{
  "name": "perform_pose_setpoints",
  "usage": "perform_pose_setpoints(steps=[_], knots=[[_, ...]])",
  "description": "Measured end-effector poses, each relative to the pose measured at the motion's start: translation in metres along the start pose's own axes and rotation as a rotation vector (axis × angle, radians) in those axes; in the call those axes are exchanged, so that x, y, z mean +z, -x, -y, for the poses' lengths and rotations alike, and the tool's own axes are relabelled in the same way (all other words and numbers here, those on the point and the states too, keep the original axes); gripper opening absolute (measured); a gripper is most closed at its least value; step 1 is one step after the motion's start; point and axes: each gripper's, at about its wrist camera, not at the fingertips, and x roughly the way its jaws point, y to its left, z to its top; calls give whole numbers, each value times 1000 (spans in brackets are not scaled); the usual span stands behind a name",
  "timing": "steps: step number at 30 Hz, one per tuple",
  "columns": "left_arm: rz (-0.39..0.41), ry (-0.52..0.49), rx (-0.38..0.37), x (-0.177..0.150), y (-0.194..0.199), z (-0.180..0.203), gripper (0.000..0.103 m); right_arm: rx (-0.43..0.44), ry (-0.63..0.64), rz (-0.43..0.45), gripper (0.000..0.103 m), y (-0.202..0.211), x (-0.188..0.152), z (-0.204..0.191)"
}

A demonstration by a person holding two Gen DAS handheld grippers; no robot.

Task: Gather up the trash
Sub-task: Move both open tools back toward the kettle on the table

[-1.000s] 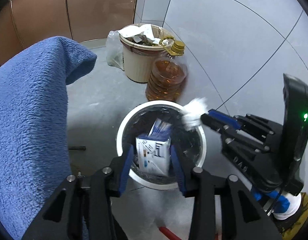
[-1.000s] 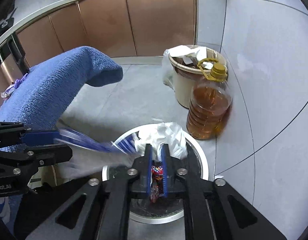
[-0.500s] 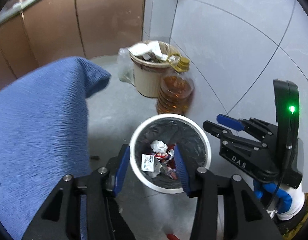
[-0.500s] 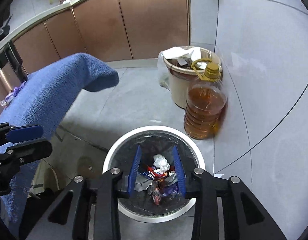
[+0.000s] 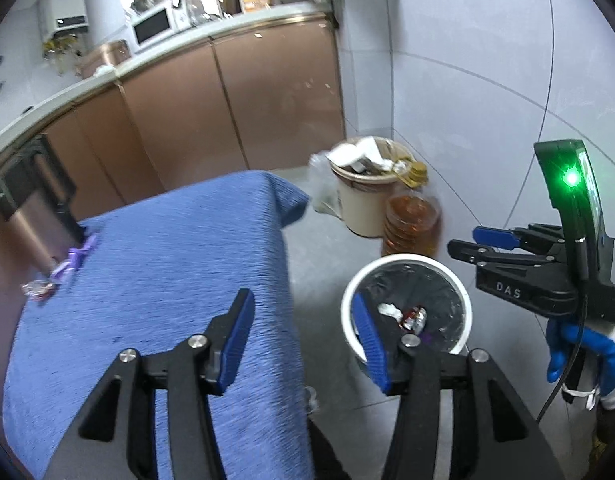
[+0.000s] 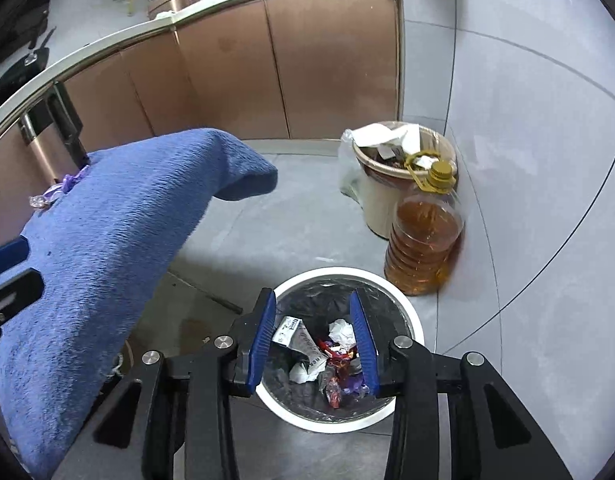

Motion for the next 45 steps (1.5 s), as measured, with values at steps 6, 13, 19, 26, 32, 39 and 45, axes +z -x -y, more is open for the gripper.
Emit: perform_pose_setpoints(steps=[6, 13, 19, 26, 32, 39, 45], knots=[[53, 50, 31, -15, 31, -26, 52, 5, 59, 25, 40, 24, 5, -27], [89, 124, 62, -39, 65, -62, 52, 27, 148, 49, 43, 46, 12, -72], [85, 208, 87, -62, 77, -102, 52, 68, 241, 66, 46, 60, 20, -119], [19, 330, 121, -90, 69, -180, 53, 156, 363, 78, 49, 59, 48, -185], [-31, 485, 185, -102, 45, -283, 65, 287, 433, 59, 53, 32, 89, -251], [-59, 689, 184, -96, -9, -400, 65, 444, 454, -16, 55, -40, 135, -336], [-83, 823, 179, -85, -70, -468, 65, 536, 365, -117, 56, -125, 169, -398]])
